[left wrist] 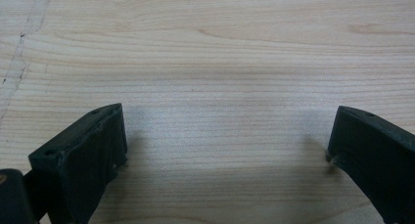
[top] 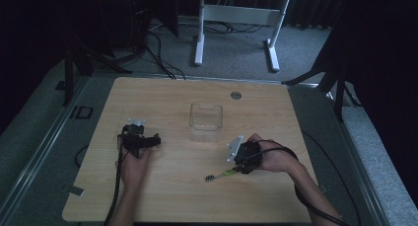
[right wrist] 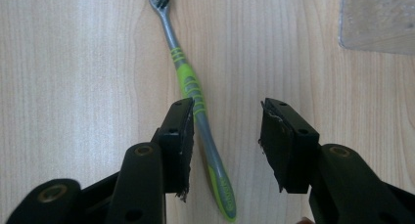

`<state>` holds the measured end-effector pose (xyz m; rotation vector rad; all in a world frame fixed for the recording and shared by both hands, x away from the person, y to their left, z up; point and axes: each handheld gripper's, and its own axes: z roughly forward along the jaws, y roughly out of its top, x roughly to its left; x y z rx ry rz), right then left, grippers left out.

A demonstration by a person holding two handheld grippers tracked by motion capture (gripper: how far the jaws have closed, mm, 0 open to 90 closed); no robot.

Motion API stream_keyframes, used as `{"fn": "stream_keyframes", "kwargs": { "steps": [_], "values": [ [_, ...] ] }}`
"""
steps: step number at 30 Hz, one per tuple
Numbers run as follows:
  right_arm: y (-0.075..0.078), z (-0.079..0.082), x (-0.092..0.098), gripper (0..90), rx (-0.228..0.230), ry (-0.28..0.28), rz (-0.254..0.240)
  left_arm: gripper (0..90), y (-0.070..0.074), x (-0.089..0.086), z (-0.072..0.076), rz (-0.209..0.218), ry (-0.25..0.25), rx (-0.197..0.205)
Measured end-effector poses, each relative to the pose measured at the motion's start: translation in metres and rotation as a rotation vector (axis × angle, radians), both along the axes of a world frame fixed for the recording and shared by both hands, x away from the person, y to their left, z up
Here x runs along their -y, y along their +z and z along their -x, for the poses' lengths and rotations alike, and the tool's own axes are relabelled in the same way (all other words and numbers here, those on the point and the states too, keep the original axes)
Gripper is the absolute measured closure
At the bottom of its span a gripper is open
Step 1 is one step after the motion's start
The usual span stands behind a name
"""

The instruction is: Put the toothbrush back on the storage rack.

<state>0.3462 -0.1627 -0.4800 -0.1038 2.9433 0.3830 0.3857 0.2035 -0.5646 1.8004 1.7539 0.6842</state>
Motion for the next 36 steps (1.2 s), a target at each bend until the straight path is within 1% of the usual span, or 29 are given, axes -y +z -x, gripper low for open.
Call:
{"fn": "stream_keyframes", "kwargs": {
  "steps": [8,11,17,23,28,31,36],
  "values": [
    [-0.0007,0.001,-0.0013,56.2,-0.004,0.026,0.006,1.4,0.0,0.0,0.0,0.0,0.0,0.0],
    [-0.0008,0.0026,-0.0021,56.5,-0.003,0.045,0.01,1.4,0.0,0.0,0.0,0.0,0.0,0.001],
    [-0.0002,0.0034,-0.0032,57.2,-0.006,0.059,0.012,1.4,0.0,0.0,0.0,0.0,0.0,0.0],
    [0.0001,0.004,-0.0062,57.4,-0.006,0.081,0.025,1.4,0.0,0.0,0.0,0.0,0.0,0.0],
    [0.0003,0.0044,-0.0076,57.4,-0.004,0.087,0.032,1.4,0.0,0.0,0.0,0.0,0.0,0.0],
    [-0.001,0.0049,-0.0089,57.6,0.004,0.095,0.052,1.4,0.0,0.0,0.0,0.0,0.0,0.0],
    [-0.0019,0.0048,-0.0093,58.0,0.002,0.105,0.061,1.4,0.0,0.0,0.0,0.0,0.0,0.0]
  ]
}}
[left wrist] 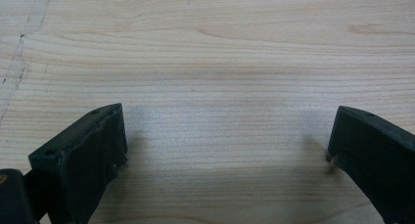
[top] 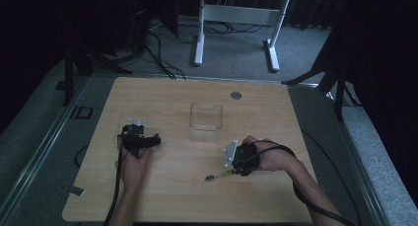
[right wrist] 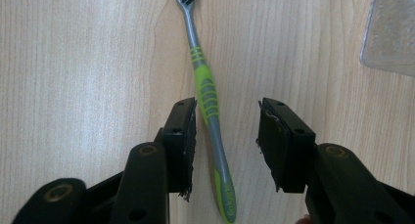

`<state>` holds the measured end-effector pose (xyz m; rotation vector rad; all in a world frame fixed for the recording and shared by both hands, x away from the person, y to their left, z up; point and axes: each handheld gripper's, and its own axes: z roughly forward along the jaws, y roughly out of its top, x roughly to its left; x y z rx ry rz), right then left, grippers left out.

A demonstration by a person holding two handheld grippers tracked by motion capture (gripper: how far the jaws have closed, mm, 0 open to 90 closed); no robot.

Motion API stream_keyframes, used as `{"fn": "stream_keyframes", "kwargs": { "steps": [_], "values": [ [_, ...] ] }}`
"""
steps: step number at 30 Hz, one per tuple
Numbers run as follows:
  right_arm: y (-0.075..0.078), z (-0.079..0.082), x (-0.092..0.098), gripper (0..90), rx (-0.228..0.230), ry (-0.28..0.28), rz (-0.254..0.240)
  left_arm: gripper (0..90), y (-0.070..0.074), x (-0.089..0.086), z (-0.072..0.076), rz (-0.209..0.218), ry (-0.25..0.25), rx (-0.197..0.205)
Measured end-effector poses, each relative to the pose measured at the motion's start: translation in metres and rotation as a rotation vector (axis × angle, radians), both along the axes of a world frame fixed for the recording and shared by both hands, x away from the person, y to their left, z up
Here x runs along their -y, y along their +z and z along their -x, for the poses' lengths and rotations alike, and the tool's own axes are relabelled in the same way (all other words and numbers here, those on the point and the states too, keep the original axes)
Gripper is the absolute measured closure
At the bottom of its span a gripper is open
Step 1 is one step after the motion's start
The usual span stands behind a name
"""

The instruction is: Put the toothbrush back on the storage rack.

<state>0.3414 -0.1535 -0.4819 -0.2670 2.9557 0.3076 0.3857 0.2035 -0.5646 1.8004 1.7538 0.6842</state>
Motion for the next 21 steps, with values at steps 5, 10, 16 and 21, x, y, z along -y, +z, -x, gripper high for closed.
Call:
{"fn": "stream_keyframes", "kwargs": {
  "steps": [5,10,16,21],
  "values": [
    [-0.0006,0.0001,-0.0013,58.1,-0.004,0.009,0.011,1.4,0.0,0.0,0.0,0.0,0.0,0.0],
    [-0.0016,0.0003,-0.0039,58.1,-0.006,0.021,0.03,1.4,0.0,0.0,0.0,0.0,0.0,0.0],
    [-0.0051,0.0011,-0.0078,57.8,-0.001,0.037,0.052,1.4,0.0,0.0,0.0,0.0,0.0,0.0],
    [-0.0061,0.0022,-0.0102,60.0,0.004,0.047,0.062,1.4,0.0,0.0,0.0,0.0,0.0,0.0]
  ]
}}
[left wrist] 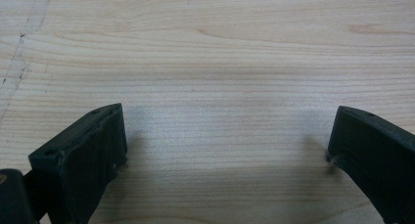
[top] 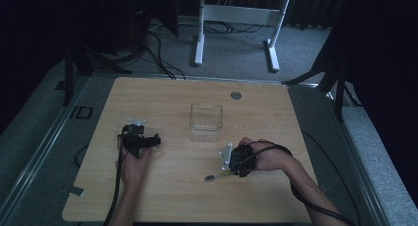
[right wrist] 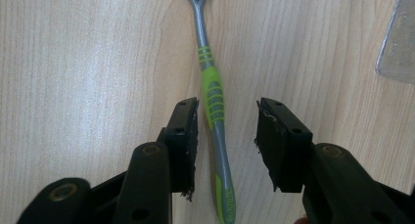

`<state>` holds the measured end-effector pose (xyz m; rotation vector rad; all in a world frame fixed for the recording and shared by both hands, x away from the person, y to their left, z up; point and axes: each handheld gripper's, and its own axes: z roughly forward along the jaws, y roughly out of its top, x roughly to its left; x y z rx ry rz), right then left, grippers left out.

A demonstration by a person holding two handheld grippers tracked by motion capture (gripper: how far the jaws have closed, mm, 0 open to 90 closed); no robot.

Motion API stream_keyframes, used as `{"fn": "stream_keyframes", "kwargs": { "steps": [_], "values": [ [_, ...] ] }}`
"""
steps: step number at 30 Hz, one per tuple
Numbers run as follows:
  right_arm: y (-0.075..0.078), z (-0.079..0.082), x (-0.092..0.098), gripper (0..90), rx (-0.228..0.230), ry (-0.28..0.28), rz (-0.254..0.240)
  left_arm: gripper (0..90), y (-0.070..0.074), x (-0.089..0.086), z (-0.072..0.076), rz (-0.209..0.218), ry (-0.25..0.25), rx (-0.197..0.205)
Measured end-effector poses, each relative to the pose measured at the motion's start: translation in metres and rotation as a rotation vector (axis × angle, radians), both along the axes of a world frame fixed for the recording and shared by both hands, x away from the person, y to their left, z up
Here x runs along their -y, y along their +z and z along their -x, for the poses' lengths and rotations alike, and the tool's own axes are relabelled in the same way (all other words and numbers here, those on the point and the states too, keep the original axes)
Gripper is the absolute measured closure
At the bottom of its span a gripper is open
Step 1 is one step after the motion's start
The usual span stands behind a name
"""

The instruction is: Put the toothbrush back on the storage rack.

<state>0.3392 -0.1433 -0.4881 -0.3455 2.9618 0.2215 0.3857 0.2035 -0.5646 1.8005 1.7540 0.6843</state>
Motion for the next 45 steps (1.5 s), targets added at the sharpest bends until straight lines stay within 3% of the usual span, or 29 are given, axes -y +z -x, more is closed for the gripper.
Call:
{"fn": "stream_keyframes", "kwargs": {
  "steps": [7,45],
  "values": [
    [-0.005,0.002,-0.003,61.4,0.001,0.031,0.027,1.4,0.0,0.0,0.0,0.0,0.0,0.0],
    [-0.019,-0.002,-0.006,65.9,-0.016,0.043,0.085,1.4,0.0,0.0,0.0,0.0,0.0,0.0]
  ]
}}
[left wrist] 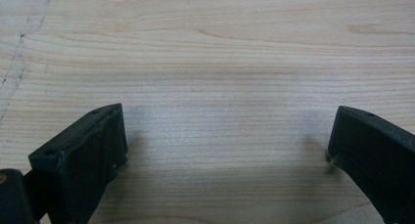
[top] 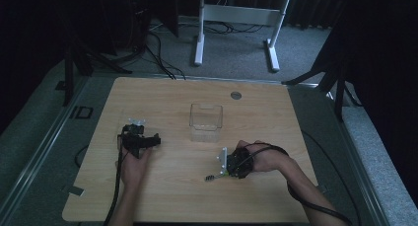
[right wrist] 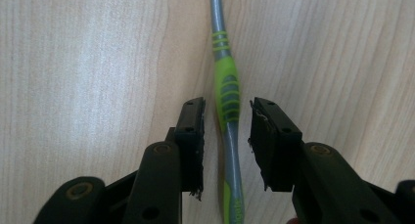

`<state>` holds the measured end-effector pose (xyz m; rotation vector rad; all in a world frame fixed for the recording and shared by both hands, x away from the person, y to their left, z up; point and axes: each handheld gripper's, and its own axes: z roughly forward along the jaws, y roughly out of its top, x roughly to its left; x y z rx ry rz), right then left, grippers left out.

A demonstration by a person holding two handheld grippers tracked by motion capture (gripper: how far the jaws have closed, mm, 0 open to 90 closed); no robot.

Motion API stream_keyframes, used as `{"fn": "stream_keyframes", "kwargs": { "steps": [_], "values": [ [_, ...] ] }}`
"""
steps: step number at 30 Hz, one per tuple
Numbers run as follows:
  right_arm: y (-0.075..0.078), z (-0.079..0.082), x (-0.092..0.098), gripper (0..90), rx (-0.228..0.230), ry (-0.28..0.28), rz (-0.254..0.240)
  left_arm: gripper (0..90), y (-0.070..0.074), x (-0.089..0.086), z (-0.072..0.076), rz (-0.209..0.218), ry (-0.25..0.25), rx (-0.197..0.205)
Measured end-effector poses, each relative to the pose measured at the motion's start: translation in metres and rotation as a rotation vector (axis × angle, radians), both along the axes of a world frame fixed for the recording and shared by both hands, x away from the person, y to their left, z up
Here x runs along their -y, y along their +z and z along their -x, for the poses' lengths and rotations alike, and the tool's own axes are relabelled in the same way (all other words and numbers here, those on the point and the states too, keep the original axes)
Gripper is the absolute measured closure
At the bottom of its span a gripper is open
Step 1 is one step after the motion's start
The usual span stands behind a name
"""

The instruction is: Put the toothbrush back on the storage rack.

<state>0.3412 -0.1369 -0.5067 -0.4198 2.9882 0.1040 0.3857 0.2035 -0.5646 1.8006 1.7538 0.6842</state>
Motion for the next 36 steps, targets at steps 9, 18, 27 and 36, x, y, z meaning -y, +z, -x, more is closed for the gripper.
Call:
{"fn": "stream_keyframes", "kwargs": {
  "steps": [9,18,27,36],
  "values": [
    [-0.003,-0.001,-0.003,67.9,-0.009,-0.005,0.014,1.4,0.0,0.0,0.0,0.0,0.0,0.0],
    [-0.006,-0.004,-0.004,71.8,-0.023,-0.005,0.021,1.4,0.0,0.0,0.0,0.0,0.0,0.0],
    [-0.008,-0.007,-0.005,72.8,-0.034,-0.011,0.028,1.4,0.0,0.0,0.0,0.0,0.0,0.0],
    [-0.01,-0.007,-0.006,74.4,-0.045,0.001,0.027,1.4,0.0,0.0,0.0,0.001,0.0,0.0]
  ]
}}
